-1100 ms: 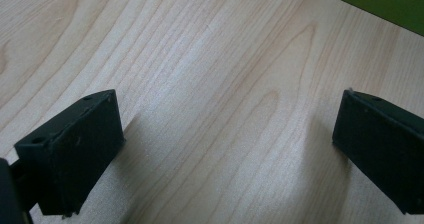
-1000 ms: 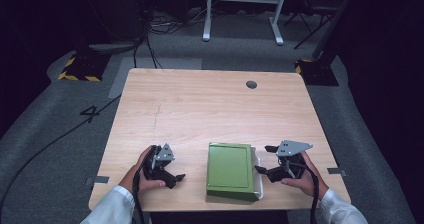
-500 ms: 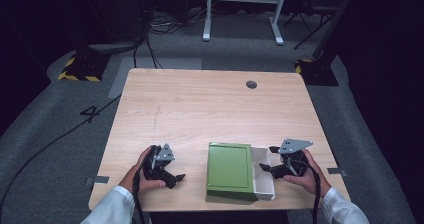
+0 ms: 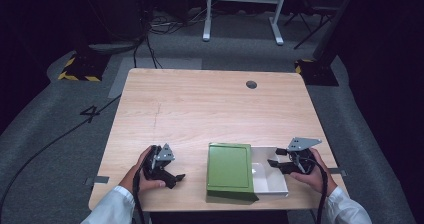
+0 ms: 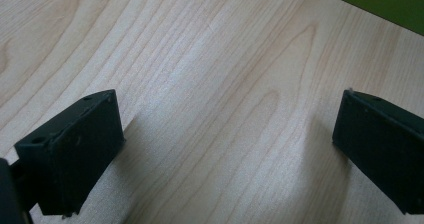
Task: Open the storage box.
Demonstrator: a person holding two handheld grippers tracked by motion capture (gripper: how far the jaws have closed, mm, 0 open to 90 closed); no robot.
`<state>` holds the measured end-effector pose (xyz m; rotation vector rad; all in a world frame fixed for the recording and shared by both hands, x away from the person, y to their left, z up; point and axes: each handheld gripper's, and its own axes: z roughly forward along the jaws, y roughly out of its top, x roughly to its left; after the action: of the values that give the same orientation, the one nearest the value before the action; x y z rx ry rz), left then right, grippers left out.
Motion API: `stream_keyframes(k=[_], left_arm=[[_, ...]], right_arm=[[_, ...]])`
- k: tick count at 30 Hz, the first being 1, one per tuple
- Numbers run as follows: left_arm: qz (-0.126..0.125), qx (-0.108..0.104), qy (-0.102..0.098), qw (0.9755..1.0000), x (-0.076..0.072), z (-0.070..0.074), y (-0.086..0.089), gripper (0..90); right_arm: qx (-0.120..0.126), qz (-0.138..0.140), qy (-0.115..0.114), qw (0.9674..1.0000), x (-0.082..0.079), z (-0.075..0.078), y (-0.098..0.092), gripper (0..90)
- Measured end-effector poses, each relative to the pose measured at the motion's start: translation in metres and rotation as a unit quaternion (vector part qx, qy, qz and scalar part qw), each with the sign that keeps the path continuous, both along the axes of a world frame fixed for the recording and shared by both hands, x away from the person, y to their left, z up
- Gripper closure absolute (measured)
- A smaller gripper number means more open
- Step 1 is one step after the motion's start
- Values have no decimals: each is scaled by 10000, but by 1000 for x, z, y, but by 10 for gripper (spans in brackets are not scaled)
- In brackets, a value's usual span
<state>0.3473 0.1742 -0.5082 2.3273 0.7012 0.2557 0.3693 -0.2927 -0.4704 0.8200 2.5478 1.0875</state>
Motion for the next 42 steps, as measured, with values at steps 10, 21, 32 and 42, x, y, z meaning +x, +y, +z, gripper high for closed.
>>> stream_keyframes(k=[10,21,32,42], left_arm=[[11,-3,1,10000,0,0,0,0],[25,0,-2,10000,0,0,0,0],[25,-2,-1,10000,0,0,0,0],[26,1,-3,10000,0,0,0,0]], right_arm=[[3,-136,6,9999,1,-3,-12,446],[-62,-166,17,9998,1,-5,-17,435],[-55,-194,-3,9998,1,-4,-21,377],[16,-159,-127,9998,-1,6,-23,276]])
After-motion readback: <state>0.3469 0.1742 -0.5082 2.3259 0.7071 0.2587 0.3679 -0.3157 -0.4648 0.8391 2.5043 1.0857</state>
